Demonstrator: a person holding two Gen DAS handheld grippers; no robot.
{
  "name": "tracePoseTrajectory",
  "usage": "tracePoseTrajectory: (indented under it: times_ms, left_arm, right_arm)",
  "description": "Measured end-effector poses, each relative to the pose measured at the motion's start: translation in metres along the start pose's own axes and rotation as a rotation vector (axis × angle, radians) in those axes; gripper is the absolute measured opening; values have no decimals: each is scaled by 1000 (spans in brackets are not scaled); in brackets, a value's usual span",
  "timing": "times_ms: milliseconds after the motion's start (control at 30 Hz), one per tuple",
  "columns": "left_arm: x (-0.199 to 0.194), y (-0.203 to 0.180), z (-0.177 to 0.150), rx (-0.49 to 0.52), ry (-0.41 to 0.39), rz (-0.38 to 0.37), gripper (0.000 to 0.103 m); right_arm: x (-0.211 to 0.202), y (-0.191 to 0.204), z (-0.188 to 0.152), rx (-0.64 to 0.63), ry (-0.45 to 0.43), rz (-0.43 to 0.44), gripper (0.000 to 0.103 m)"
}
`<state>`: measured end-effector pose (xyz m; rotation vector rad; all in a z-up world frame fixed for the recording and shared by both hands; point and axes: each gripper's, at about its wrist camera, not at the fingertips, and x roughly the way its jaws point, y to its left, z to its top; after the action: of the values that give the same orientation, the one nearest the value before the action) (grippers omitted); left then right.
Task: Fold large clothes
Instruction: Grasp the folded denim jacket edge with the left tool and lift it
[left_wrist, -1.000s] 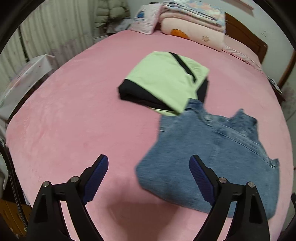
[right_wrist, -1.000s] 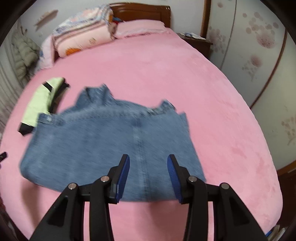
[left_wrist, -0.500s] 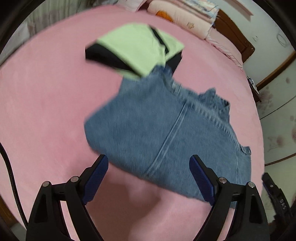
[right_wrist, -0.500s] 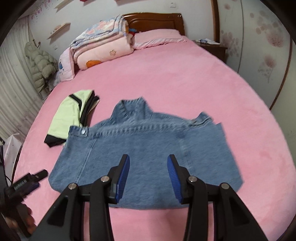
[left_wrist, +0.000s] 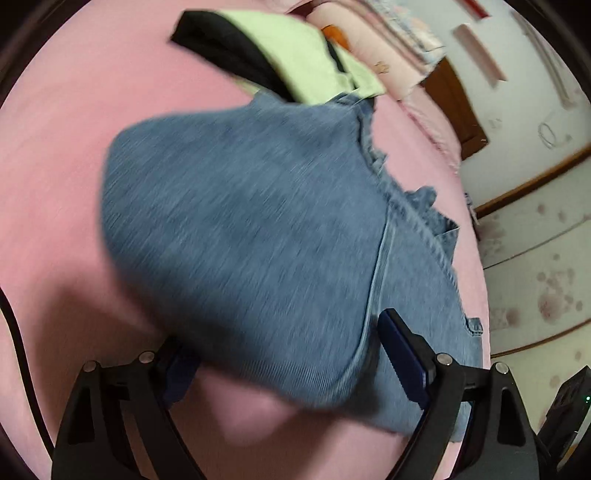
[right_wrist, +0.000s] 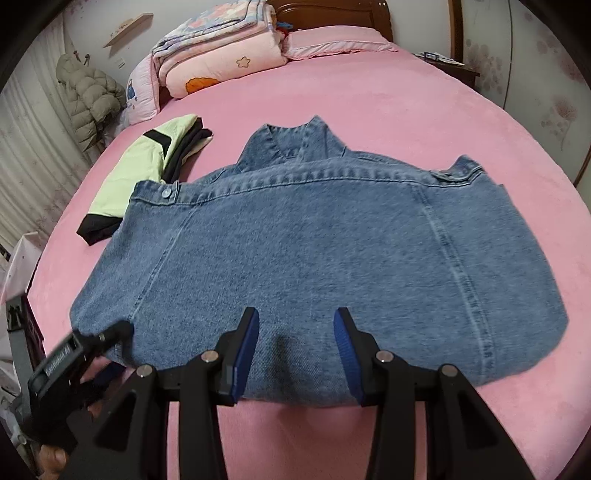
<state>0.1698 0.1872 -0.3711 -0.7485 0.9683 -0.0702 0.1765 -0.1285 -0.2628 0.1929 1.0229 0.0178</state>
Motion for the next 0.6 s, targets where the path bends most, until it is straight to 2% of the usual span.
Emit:
tracePoseTrajectory:
  times_ms: [67, 133, 233, 300, 333, 367, 467, 600]
  left_arm:
    - [7, -2, 9, 2, -15, -18, 88]
    - [14, 0, 19, -43, -21, -41, 88]
    - [18, 5, 27, -113, -32, -79, 87]
    - [17, 5, 29, -127, -37, -74, 66]
    - [19, 5, 31, -105, -22, -47, 42]
    - [21, 4, 33, -81, -5, -47, 33]
    - [12, -6, 37, -12, 3, -46, 19]
    - [-11, -50, 41, 222, -37, -21, 14]
  right_arm:
    - [6, 2, 0, -7, 1, 1, 42]
    - [11, 5, 2, -17, 0, 11, 42]
    - [19, 12, 5, -35, 3, 15, 31]
    - [22, 15, 8, -43, -1, 8, 25]
    - [24, 17, 10, -50, -5, -1, 23]
    - [25, 18, 12, -54, -8, -9, 19]
    - [29, 20, 18, -56, -14, -39, 15]
    - [37, 20, 20, -59, 6, -85, 7]
